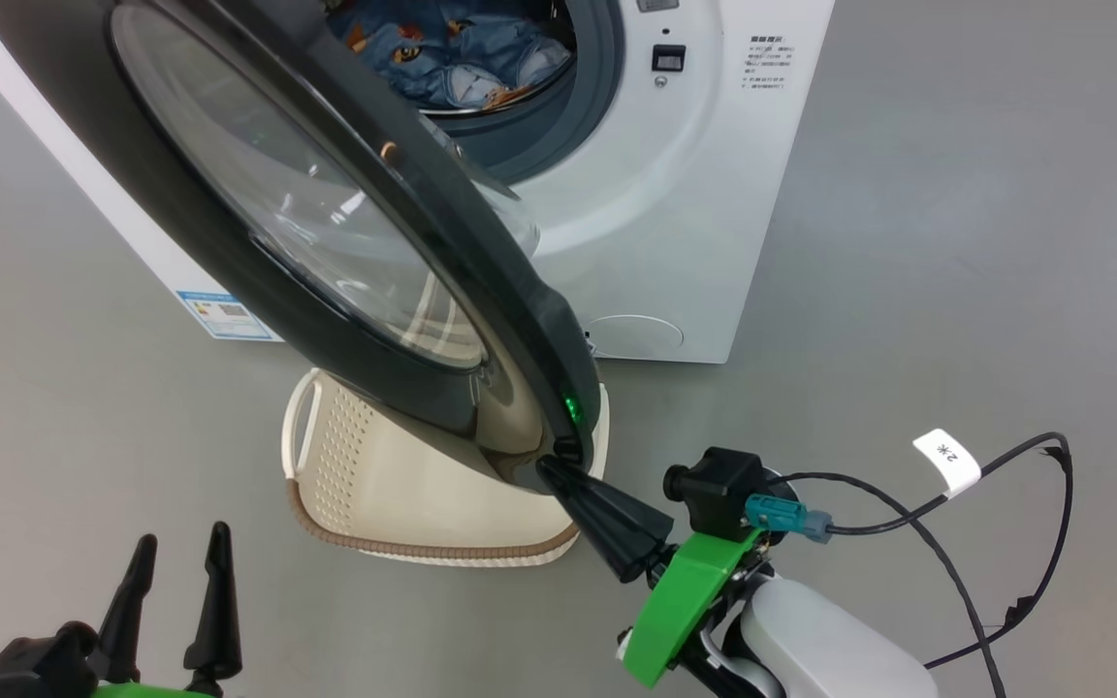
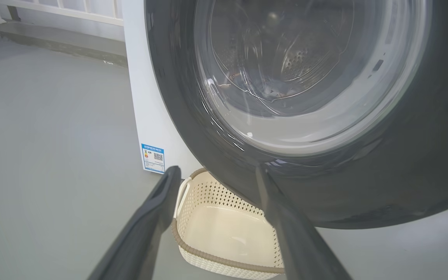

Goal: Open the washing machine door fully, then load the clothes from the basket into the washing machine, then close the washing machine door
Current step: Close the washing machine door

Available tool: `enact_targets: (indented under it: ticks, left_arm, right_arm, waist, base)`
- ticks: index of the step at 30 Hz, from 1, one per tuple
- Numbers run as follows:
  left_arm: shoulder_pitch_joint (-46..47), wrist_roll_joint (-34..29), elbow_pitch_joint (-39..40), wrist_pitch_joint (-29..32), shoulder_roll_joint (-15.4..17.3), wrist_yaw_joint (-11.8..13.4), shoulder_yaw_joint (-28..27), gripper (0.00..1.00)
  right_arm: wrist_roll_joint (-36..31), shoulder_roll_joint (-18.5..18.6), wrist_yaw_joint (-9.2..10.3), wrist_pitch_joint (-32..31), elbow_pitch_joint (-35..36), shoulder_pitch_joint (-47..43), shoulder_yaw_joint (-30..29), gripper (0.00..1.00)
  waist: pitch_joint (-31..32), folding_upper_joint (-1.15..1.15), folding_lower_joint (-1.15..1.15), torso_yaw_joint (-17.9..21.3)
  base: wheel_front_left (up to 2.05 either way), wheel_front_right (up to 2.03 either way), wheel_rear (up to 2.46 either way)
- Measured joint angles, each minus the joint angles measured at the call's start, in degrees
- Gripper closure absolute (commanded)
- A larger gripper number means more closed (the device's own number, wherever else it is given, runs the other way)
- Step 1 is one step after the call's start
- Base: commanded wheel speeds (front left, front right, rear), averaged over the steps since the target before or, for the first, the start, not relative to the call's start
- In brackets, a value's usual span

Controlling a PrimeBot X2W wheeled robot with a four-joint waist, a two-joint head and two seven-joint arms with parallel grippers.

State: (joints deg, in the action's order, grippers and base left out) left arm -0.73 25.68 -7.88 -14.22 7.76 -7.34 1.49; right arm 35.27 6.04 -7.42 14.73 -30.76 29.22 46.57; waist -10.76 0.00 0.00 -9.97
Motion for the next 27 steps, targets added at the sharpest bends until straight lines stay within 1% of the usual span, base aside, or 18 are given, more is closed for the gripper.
enact_targets:
  ticks: [10, 20, 27]
  left_arm:
    - [1.18, 0.01, 0.15, 0.0, 0.01, 0.0, 0.12, 0.0]
    - [2.42, 0.35, 0.67, 0.0, -0.13, 0.0, 0.3, 0.0]
    - [4.35, 0.35, 1.11, -0.01, -0.41, 0.0, 1.0, 0.0]
  right_arm:
    - [-1.68, -0.59, -0.01, -0.03, -0.02, 0.64, -4.74, 1.0]
    - [-2.91, -0.48, -0.01, -0.08, 0.21, 3.91, -11.93, 1.0]
    - [-3.45, -0.24, -0.01, -0.07, 0.14, 5.92, -14.4, 1.0]
  waist:
    - [-1.5, 0.0, 0.0, -0.21]
    - [-3.98, 0.0, 0.0, -0.46]
    - [-5.4, 0.0, 0.0, -1.15]
  base:
    - [0.0, 0.0, 0.0]
    - [0.0, 0.0, 0.0]
    - [0.0, 0.0, 0.0]
